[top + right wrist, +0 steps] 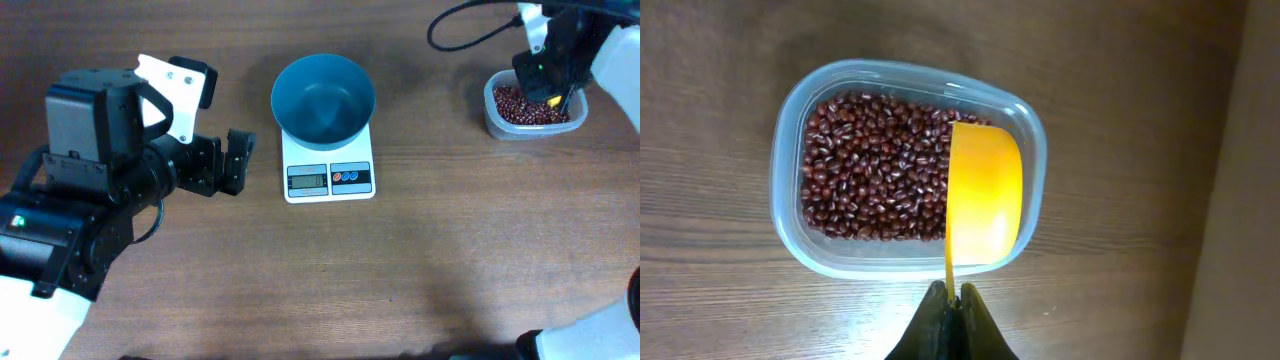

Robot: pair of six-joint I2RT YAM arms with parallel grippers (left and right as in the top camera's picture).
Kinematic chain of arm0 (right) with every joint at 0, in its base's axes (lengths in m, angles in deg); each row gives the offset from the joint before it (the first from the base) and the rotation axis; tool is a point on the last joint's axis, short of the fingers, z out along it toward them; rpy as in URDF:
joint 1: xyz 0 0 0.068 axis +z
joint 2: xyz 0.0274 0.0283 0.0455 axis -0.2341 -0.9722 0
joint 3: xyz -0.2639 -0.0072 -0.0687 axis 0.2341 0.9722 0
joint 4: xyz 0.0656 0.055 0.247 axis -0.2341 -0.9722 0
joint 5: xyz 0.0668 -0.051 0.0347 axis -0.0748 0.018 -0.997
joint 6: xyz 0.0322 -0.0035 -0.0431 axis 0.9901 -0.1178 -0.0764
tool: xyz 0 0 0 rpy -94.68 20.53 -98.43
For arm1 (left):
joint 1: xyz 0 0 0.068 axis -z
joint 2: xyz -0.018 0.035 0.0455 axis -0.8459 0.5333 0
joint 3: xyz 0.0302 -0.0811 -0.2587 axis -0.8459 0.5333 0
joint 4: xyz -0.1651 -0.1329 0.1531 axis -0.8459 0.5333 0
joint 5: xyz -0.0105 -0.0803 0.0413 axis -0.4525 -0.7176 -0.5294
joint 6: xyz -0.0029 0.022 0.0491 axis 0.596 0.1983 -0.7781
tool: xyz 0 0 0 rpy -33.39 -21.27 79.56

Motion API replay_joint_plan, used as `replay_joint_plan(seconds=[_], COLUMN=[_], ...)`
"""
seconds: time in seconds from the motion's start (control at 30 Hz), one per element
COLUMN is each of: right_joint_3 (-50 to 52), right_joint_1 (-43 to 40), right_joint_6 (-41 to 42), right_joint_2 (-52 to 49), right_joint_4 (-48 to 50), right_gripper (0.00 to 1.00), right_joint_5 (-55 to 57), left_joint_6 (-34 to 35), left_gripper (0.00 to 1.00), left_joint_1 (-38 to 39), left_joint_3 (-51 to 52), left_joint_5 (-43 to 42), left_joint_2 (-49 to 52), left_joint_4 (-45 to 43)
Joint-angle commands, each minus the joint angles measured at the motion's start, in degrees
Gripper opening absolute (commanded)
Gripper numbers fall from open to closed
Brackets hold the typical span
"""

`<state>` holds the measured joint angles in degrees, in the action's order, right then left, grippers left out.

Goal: Scoop item into bowl and weigh 50g on scale
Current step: 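Withdraw the left gripper and lower the scoop over the bean tub, then dip the scoop into the red beans with the right gripper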

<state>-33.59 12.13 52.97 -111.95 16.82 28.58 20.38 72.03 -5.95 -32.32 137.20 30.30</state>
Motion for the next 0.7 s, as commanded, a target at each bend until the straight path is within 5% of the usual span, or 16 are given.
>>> replay_joint_plan(seconds=[0.0, 0.2, 0.67], right_joint_3=[-0.48, -0.44, 2.93], right_joint_1=[-0.61, -7.34, -7.34], right_joint_6=[-0.2, -0.13, 3.96], right_joint_2=[-1.81, -2.73, -4.9], right_joint_4=[0.85, 1.79, 1.64], right_gripper=[0.04, 0.04, 0.04], right_joint_5=[1.4, -6.03, -13.94], left_joint_6=[-0.87, -0.87, -0.87], left_gripper=[0.99, 0.99, 0.99], left_joint_1=[-0.33, -0.33, -0.33], left_joint_3=[-0.37, -0.37, -0.37], left_joint_5=[-0.81, -0.81, -0.81], left_joint_2=[0.13, 0.13, 0.13], left_joint_4=[-0.11, -0.11, -0.11])
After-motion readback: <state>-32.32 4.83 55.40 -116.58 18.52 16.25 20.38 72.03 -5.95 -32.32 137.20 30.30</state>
